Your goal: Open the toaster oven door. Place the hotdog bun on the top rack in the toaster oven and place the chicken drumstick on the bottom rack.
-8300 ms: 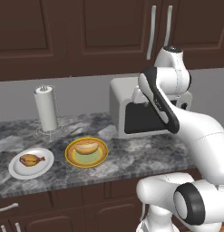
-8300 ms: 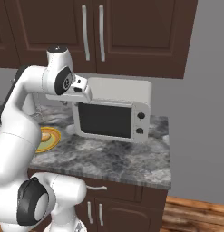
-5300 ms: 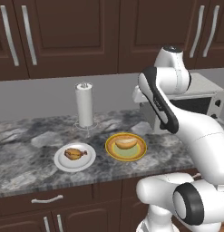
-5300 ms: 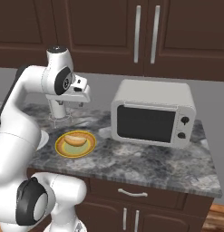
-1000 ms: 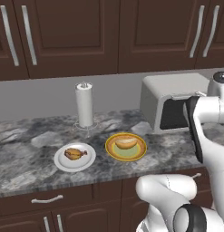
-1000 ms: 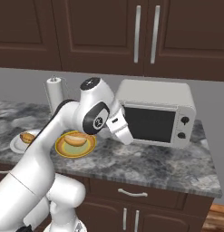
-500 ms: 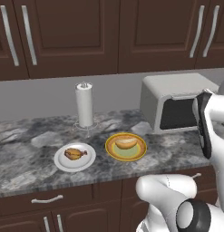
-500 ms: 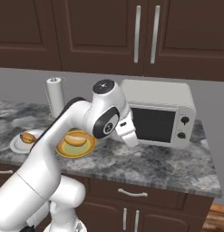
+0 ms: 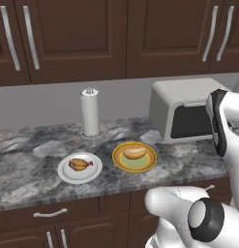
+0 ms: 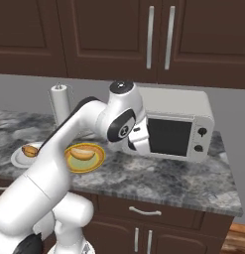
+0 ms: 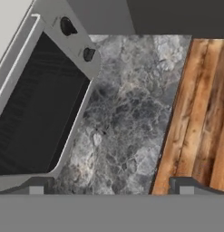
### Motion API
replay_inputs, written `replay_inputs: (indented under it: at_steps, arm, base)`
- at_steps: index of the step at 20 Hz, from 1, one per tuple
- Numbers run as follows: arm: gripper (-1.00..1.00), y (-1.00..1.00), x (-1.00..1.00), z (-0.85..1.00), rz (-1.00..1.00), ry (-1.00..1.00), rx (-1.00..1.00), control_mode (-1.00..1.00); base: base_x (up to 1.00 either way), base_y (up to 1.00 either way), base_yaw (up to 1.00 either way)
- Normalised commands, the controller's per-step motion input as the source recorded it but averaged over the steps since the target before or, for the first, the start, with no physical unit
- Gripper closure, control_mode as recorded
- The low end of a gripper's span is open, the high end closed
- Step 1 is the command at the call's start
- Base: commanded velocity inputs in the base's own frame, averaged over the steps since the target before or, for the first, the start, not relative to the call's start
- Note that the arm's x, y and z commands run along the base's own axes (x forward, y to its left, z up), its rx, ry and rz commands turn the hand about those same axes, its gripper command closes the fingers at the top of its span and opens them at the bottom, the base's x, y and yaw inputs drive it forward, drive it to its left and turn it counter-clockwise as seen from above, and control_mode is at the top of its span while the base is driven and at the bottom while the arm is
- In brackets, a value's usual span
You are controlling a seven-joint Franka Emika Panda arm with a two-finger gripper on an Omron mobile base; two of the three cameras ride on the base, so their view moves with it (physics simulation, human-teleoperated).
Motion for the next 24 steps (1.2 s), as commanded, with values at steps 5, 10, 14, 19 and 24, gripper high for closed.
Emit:
replay_inputs:
  at_steps: [5, 10, 14, 19, 24]
  arm:
    - [-1.0, 0.0, 0.17, 0.06, 0.0, -0.05, 0.19, -1.0]
    - [-1.0, 0.01, 0.07, 0.08, 0.0, -0.2, 0.07, -1.0]
    - [-1.0, 0.02, 0.13, 0.02, 0.0, -0.29, 0.01, -1.0]
    - [-1.0, 0.06, 0.24, 0.01, 0.0, -0.17, 0.01, -1.0]
    - [-1.0, 0.02, 0.26, 0.0, 0.0, 0.01, 0.07, -1.0]
  base:
    - [0.0, 0.0, 0.0]
    - [0.0, 0.0, 0.0]
    - [0.0, 0.0, 0.0]
    - [0.0, 0.0, 0.0]
    - [0.0, 0.0, 0.0]
